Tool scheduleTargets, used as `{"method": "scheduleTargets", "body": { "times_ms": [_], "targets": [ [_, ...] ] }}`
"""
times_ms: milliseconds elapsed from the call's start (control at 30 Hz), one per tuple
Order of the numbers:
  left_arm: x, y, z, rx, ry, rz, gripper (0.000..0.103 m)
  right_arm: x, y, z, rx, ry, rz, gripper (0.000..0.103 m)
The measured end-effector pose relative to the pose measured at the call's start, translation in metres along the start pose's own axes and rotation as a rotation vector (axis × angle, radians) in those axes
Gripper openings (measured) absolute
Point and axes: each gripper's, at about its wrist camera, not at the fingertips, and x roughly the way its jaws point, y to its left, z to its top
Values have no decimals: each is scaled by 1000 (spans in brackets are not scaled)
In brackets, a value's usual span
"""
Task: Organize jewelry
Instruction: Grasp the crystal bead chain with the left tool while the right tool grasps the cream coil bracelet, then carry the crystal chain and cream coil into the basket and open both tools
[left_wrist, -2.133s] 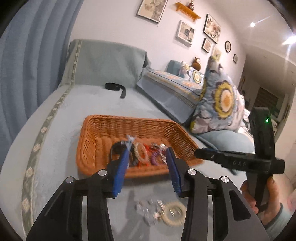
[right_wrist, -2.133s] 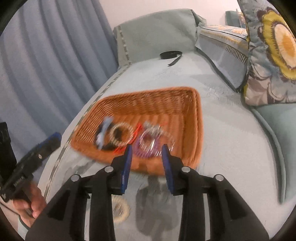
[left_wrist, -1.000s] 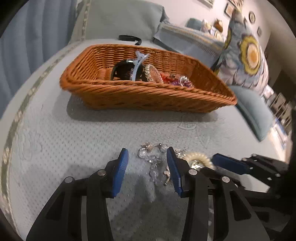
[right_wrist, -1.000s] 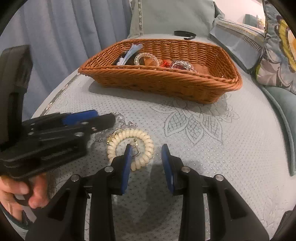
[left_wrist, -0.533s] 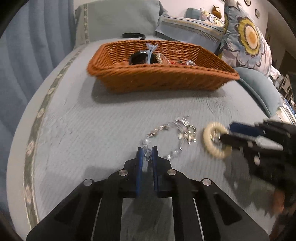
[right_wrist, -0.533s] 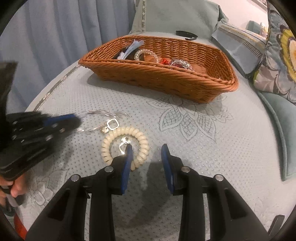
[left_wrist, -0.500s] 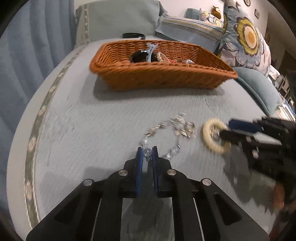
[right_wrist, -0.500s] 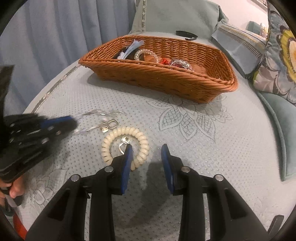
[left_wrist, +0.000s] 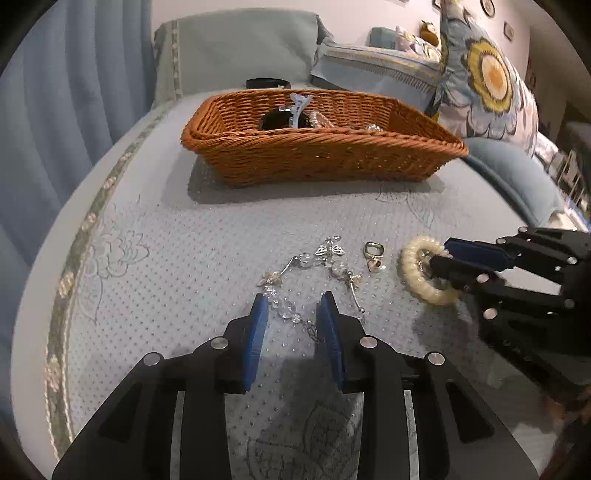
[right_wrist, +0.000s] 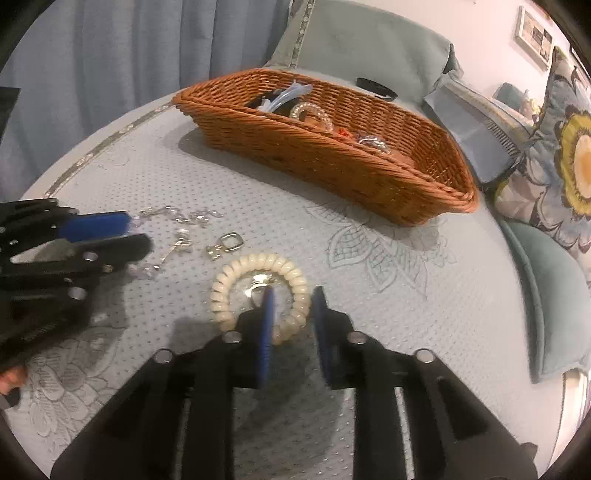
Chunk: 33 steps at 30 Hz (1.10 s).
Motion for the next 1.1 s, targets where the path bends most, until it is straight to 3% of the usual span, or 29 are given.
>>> {"method": "scheduleTargets", "body": {
  "times_ms": [33,100,133,333,600,1100],
  "targets": [
    [0,-1,0,3,1,5,28,0,-1,0,6,-2,6,9],
    [0,2,0,-9,1,11,8,-2,-4,0,30,-6,29,9],
    [0,5,0,-20,2,-1,7,-2,-7,0,43,-8,43,9],
    [-8,23,0,-100,-26,-126,7,-16,-26,1,115,-55,112,9],
    [-44,48,6,-227,-164,-353,7,-43,-45,6,183,-162,142,9],
    [-96,34,18,-184,-329,-459,7,-68,-55,9,201,-241,141,9]
  ]
}}
